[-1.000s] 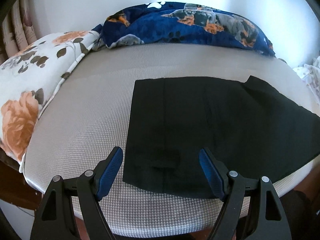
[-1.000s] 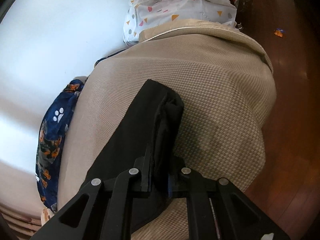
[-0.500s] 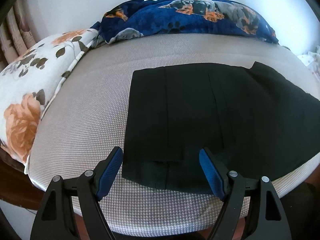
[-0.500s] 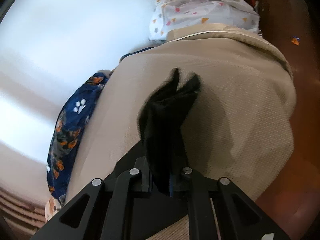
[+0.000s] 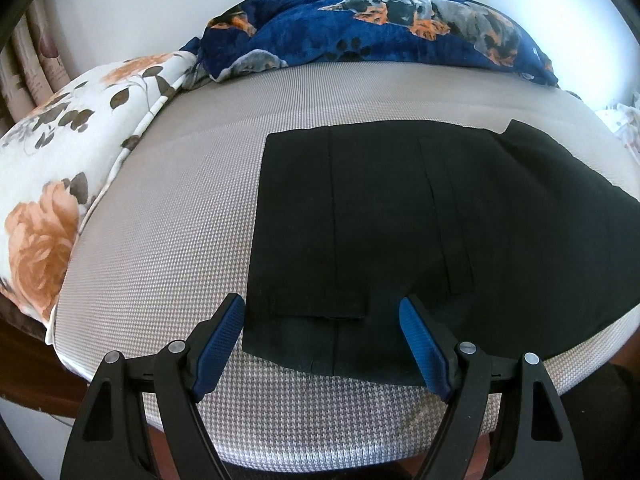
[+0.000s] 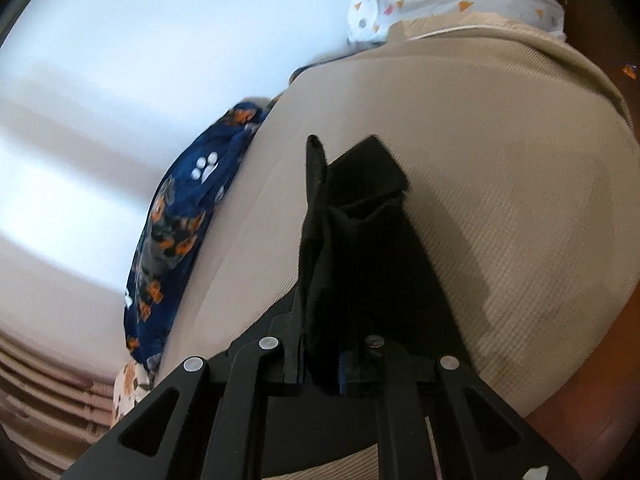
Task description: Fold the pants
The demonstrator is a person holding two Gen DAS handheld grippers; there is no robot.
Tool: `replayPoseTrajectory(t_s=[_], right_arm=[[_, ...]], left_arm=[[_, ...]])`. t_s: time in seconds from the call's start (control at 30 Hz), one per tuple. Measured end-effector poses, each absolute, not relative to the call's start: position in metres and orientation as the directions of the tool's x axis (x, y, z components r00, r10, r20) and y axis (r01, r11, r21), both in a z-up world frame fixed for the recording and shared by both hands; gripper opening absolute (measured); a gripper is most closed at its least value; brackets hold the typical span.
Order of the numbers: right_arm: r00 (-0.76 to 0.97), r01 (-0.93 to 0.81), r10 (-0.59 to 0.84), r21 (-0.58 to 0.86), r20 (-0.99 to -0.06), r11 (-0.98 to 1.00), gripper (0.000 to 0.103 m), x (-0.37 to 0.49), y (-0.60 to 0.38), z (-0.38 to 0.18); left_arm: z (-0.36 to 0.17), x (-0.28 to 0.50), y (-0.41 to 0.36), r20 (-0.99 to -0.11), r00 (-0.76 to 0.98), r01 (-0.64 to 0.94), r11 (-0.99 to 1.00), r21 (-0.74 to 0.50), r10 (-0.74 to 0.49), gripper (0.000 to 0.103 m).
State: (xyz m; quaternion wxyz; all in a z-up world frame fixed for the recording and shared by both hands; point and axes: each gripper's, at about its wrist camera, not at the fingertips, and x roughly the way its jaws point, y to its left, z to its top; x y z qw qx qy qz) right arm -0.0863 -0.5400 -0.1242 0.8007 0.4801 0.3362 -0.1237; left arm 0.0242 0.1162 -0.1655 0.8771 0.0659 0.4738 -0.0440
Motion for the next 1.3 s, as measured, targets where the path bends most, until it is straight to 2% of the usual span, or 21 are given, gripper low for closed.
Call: replayPoseTrajectory(t_s=[1.3], right_arm=[[0.643, 0.363, 0.324, 0.649, -0.694, 0.669, 0.012, -0.047, -0.406, -0.137]], left_arm=[[-0.169, 0.023, 0.117, -0.844, 0.537, 0.135, 0.989, 0.067, -0.016, 0.082]])
